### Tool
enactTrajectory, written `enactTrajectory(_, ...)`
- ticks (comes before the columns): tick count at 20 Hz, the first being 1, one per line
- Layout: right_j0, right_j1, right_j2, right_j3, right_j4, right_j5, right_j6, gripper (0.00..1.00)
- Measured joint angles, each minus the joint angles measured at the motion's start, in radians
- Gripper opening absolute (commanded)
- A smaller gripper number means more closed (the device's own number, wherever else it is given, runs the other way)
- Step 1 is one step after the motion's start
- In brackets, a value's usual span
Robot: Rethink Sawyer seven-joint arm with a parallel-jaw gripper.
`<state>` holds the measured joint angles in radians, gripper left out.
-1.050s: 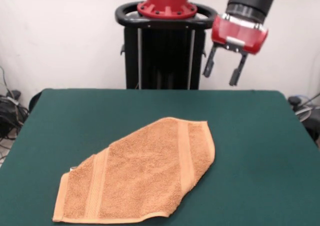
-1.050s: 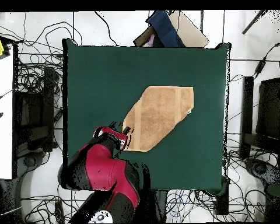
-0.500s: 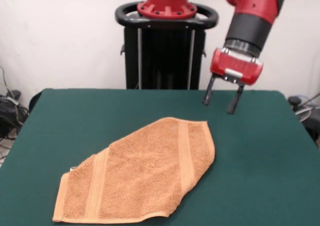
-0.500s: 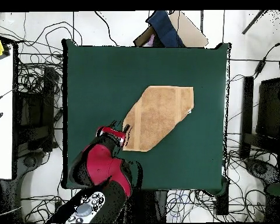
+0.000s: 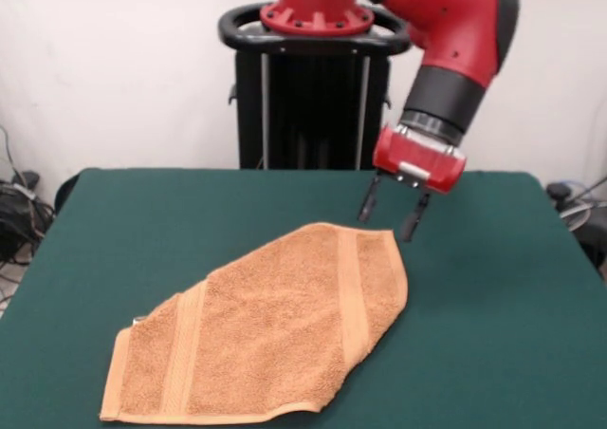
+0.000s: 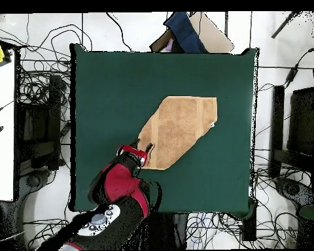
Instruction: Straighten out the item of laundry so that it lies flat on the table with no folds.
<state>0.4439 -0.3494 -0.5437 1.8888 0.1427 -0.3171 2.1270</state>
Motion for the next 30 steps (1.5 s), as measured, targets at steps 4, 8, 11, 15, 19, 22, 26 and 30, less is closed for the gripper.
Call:
enactTrajectory(4, 0.000, 0.039, -0.014, -0.002, 0.016, -0.035, 0.000, 1.00)
enactTrajectory(8, 0.000, 0.069, -0.022, -0.004, 0.026, -0.061, 0.000, 1.00)
enactTrajectory(11, -0.006, 0.079, -0.022, -0.005, 0.025, -0.062, 0.000, 1.00)
enactTrajectory(15, -0.056, 0.067, 0.004, -0.011, -0.016, -0.062, 0.000, 1.00)
enactTrajectory(19, -0.126, 0.050, 0.040, -0.034, -0.083, -0.051, 0.000, 1.00)
enactTrajectory(22, -0.169, 0.037, 0.073, -0.053, -0.128, -0.022, 0.000, 1.00)
enactTrajectory(26, -0.269, 0.005, 0.177, -0.067, -0.199, 0.075, 0.000, 1.00)
enactTrajectory(30, -0.399, -0.024, 0.313, -0.067, -0.256, 0.230, 0.000, 1.00)
